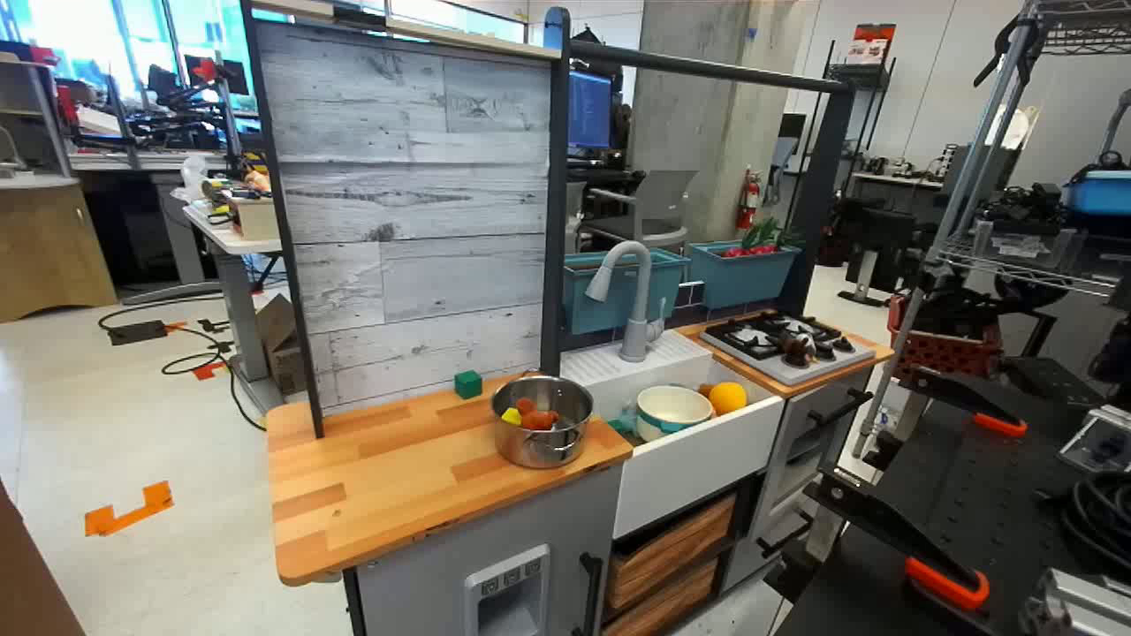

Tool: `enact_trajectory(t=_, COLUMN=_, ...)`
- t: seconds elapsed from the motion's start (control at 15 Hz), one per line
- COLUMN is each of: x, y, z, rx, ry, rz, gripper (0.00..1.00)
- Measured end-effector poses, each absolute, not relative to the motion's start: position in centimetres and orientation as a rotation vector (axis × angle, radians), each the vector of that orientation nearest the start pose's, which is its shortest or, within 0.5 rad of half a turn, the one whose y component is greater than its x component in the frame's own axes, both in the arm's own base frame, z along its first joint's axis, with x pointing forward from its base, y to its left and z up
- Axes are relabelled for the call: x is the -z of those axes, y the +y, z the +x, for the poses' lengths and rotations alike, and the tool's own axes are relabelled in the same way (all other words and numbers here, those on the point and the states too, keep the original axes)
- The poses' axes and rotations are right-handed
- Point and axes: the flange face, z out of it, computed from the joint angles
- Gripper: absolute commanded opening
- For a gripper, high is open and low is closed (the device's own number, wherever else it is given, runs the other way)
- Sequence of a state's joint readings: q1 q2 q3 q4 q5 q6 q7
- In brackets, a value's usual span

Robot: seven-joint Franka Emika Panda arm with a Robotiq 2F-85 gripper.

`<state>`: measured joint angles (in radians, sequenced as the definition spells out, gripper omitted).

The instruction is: Take the brown object in the pot and put it on the counter

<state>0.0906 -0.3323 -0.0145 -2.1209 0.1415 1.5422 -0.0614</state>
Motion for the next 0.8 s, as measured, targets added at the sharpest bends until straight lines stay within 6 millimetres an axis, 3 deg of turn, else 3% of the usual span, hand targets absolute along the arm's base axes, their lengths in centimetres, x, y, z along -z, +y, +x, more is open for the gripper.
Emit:
enact_trajectory(t=0.6, x=-53.24, y=4.71, z=42.52, rx=-0.366, ry=-0.186, rz=-2.970, gripper=1.00)
enact_trajectory(t=0.8, x=-52.31, y=4.64, z=43.17, rx=-0.335, ry=-0.175, rz=-2.975, gripper=1.00)
